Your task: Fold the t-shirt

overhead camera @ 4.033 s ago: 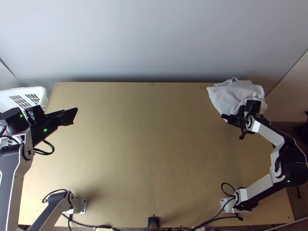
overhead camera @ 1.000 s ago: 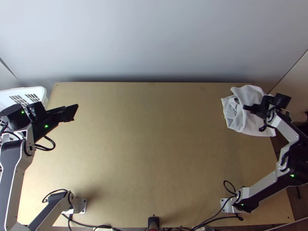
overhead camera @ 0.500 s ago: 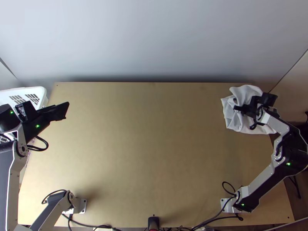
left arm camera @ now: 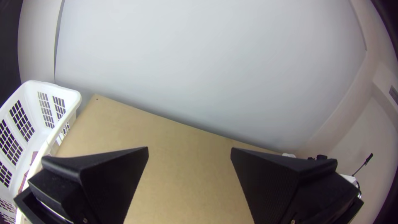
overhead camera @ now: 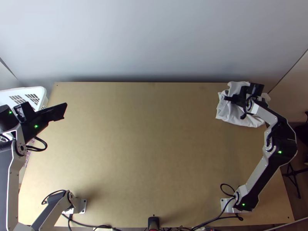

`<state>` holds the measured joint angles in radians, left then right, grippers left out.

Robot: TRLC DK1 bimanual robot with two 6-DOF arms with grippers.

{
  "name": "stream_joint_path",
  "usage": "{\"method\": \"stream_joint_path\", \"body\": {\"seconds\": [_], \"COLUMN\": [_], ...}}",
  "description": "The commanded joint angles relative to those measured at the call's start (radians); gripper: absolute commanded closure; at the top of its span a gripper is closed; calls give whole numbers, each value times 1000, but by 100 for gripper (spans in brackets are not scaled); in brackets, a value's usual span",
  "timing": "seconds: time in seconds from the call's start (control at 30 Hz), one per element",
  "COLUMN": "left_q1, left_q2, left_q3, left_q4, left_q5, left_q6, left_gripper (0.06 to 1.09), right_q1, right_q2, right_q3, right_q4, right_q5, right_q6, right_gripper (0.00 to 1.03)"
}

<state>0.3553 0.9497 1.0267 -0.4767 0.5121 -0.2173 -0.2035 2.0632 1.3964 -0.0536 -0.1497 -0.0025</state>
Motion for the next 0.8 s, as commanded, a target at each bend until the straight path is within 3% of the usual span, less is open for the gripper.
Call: {"method": "stream_joint_path", "body": {"seconds": [0.0, 0.27, 0.4, 0.43, 0.5, 0.53, 0.57, 0.77], "left_q1": [-7, -9, -22, -26, -38, -42, -50, -61], "left_q2": [18, 27, 34, 34, 34, 34, 32, 26], "left_q3": [6, 9, 10, 13, 13, 12, 9, -70], "left_q4": [10, 15, 18, 18, 18, 16, 15, 98], "left_q5": [-1, -1, -1, 0, 0, 0, 0, -3], "left_q6": [-10, -8, -10, -10, -13, -16, -16, -11], "left_gripper": [12, 12, 12, 12, 12, 12, 12, 12], "right_q1": [33, 6, -39, -47, -60, -66, -70, -56], "right_q2": [64, -34, -94, -110, -166, -202, -242, -574], "right_q3": [128, 3, -43, -53, -91, -117, -148, -344], "right_q4": [-17, -51, -92, -115, -169, -183, -206, -264], "right_q5": [1, 1, -1, 1, -1, -1, -1, -27], "right_q6": [12, -25, -97, -116, -134, -134, -142, -160], "right_gripper": [100, 100, 99, 87, 38, 20, 12, 4]}}
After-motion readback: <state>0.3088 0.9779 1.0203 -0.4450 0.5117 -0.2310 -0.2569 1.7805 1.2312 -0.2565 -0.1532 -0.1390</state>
